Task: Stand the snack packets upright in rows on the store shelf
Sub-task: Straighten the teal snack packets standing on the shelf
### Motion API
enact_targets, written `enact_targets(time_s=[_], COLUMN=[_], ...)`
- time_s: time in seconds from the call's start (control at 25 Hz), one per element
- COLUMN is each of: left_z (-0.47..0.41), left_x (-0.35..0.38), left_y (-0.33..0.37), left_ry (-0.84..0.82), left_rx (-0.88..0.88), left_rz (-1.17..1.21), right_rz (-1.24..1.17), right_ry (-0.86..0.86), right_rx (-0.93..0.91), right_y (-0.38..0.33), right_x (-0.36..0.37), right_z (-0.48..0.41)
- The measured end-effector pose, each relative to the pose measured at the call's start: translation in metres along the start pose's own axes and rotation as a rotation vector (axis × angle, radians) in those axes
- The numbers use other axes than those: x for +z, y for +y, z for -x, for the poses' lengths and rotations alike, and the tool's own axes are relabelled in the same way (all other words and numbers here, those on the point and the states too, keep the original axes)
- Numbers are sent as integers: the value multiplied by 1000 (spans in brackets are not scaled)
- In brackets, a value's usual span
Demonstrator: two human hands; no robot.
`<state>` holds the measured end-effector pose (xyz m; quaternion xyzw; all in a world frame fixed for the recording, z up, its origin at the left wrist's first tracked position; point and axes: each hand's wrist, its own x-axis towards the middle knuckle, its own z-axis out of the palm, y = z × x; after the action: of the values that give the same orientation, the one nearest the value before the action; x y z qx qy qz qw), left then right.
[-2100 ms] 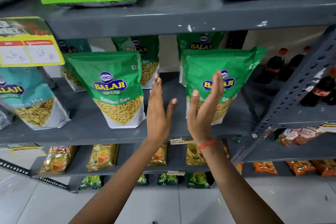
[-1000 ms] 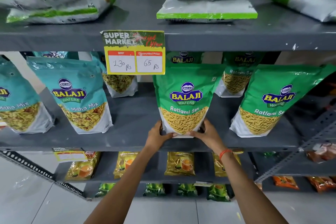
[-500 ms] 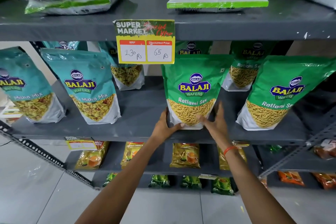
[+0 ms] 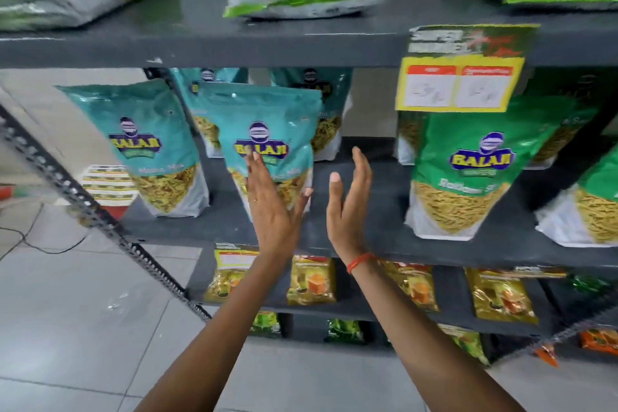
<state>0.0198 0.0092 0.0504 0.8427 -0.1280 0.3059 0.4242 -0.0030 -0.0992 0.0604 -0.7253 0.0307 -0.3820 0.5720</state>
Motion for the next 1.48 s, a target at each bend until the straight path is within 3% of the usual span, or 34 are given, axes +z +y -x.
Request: enact_targets(time_s=[0.08,0.2,0.36,0.52,0.68,1.2,1.32,1.4,1.48], left_z=[-5,-4,-6,-19,1,5,4,3,-2], left_x=[-20,-34,-27,-29,-17,-3,-12,-23,-37], left_y=[-39,-85,-123,-136,-122,-105,-96,-86,-76], left_ry=[-43,-233,-476,-534,-586,-614,-624,-515,-350], left_rx=[-94,-275,-463,-545,-480,-514,-503,-391,-204], left_rz=[28,262,401,337,256,302,246,174,117], right_rz=[-1,17,30,13,48,-7,-44,-6,22], right_ry=[-139,-359,-474,-497,-507,-524,-363,-101,56], right_rx=[145,414,531,546,530,540,524,384,158], right_y=[14,40,64,78,86,82,61,37,12], right_x=[24,45,54,44,9,-13,-8,5,25], right_z=[10,19,16,9,12,9,15,24,26])
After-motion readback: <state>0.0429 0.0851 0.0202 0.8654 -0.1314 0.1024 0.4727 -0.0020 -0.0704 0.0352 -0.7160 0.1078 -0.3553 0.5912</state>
